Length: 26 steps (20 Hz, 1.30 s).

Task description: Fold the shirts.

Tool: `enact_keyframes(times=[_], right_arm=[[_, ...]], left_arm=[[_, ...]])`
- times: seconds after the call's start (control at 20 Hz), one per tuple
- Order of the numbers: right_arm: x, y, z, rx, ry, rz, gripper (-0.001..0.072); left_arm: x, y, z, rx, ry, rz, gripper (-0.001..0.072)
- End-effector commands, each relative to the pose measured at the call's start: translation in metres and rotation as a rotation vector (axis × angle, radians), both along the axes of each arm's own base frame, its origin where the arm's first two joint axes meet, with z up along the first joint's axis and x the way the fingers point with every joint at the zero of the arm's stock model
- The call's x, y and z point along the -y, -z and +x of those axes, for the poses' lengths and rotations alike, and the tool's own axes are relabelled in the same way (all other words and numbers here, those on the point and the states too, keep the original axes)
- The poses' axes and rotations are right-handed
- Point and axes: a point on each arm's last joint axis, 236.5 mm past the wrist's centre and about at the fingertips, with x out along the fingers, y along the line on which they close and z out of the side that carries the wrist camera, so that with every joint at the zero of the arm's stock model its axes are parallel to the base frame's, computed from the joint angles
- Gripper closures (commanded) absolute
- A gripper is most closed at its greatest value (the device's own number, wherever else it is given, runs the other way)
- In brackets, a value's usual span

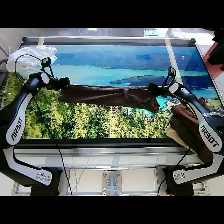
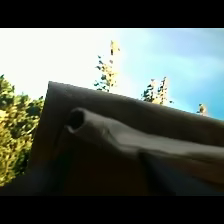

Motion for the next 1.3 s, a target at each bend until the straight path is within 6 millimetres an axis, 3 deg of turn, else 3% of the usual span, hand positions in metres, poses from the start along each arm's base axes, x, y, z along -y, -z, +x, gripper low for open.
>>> enact_keyframes(times=[0.0, 0.05, 0.25, 0.3, 0.4, 0.5, 0.65, 0.85, 0.95, 1.15, 1.25], right_arm=[[0.001, -0.009, 0.002, 0.017, 0.005, 0.009, 0.0297], [0.001, -0.021, 0.002, 0.034, 0.014, 0.025, 0.0245], [0.03, -0.084, -0.001, 0.136, 0.053, 0.016, 0.0223], [0.039, -0.084, -0.006, 0.117, 0.068, 0.031, 0.0223], [0.046, -0.057, -0.028, -0.011, 0.021, 0.068, 0.0221], [0.041, -0.03, -0.046, -0.119, -0.047, 0.181, 0.0143], [0.044, -0.013, -0.037, -0.107, -0.034, 0.33, 0.0102], [0.048, 0.016, -0.027, -0.094, -0.056, 0.354, 0.0087], [0.047, 0.023, -0.019, -0.098, -0.084, 0.356, 0.0087], [0.053, 0.021, 0.004, -0.072, -0.102, 0.349, 0.0087], [0.048, 0.024, 0.006, -0.089, -0.126, 0.371, 0.0087]], left_arm=[[0.007, -0.015, 0.011, 0.04, -0.019, -0.052, 0.0018], [0.007, -0.026, 0.015, 0.057, -0.015, -0.05, 0.0019], [0.009, -0.084, 0.031, 0.156, -0.004, -0.053, 0.0019], [0.009, -0.097, 0.034, 0.183, -0.005, -0.059, 0.0019], [0.013, -0.122, 0.039, 0.236, -0.005, -0.082, 0.002], [0.021, -0.144, 0.044, 0.293, 0.018, -0.107, 0.002], [0.047, -0.18, 0.048, 0.397, 0.145, -0.14, 0.0021], [0.106, -0.223, 0.042, 0.579, 0.424, -0.177, 0.0021], [0.135, -0.232, 0.032, 0.626, 0.542, -0.18, 0.0021], [0.173, -0.221, 0.012, 0.589, 0.674, -0.167, 0.0021], [0.188, -0.215, 0.004, 0.569, 0.721, -0.155, 0.0022]])
